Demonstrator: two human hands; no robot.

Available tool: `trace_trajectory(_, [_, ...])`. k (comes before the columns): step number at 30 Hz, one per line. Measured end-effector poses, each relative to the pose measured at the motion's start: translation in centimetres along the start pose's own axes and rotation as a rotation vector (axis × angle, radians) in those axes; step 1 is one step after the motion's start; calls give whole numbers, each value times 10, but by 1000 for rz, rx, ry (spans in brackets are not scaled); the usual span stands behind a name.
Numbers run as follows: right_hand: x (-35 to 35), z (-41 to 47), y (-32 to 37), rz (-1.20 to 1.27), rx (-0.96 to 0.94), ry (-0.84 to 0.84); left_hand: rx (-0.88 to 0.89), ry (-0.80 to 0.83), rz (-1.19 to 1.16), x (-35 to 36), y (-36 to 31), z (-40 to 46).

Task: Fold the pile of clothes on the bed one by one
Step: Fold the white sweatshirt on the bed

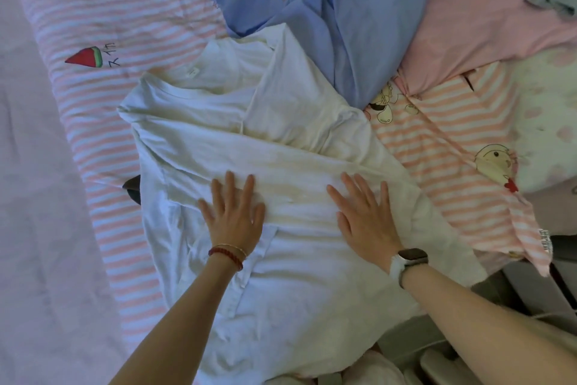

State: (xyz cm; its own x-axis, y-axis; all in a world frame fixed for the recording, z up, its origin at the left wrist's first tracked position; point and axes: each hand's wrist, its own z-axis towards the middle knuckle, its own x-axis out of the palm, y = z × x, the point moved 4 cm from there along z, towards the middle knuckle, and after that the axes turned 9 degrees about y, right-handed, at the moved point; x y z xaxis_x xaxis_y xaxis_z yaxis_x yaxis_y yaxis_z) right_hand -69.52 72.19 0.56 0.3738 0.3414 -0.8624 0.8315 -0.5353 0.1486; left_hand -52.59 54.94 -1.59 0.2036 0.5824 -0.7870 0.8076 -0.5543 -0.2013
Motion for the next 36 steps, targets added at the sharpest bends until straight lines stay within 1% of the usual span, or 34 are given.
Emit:
trace_trajectory(1, [5,3,1,1,28,66,-49,29,-22,6,6,-1])
trace_trajectory(3, [13,7,-13,34,131,187,-118,33,-70,7,21,1])
trace_trajectory(4, [11,8,-19,32,165,204,-143,30,-91,4,27,1])
trace_trajectory(5, [6,9,-21,32,169,180,-162,10,-106,-2,32,0])
trace_trajectory(6, [-4,10,-21,45,161,104,-171,-30,-115,-10,36,0])
trace_trajectory(8, [-31,22,-15,119,136,-120,-172,-162,-117,-30,43,3])
trace_trajectory(9, [-44,33,-11,158,117,-201,-184,-222,-104,-42,47,6])
trace_trajectory(11, [-70,65,0,198,47,-294,-255,-254,-117,-66,57,18])
trace_trajectory(13, [-101,103,17,162,-70,-377,-305,-272,-133,-91,68,36])
trace_trajectory(17, [-147,180,55,-88,-273,-440,-338,-312,-129,-134,93,74])
trace_trajectory(19, [-162,217,69,-190,-342,-398,-338,-319,-131,-154,106,96])
trace_trajectory(22, [-173,262,98,-379,-523,-245,-285,-303,-131,-171,118,125])
trace_trajectory(23, [-174,275,108,-409,-584,-189,-265,-290,-120,-173,121,134])
trace_trajectory(24, [-176,288,117,-425,-605,-155,-254,-276,-116,-175,123,143])
trace_trajectory(26, [-180,313,131,-443,-559,-122,-265,-251,-149,-176,127,159])
trace_trajectory(28, [-180,338,139,-386,-470,-93,-285,-244,-204,-176,132,174])
trace_trajectory(30, [-177,357,142,-342,-393,-35,-299,-284,-261,-178,136,185])
trace_trajectory(32, [-176,369,141,-324,-358,-7,-337,-334,-323,-180,140,192])
trace_trajectory(34, [-180,374,134,-248,-338,-15,-389,-358,-351,-181,146,194])
trace_trajectory(36, [-192,378,121,-122,-255,-73,-433,-380,-399,-183,156,194])
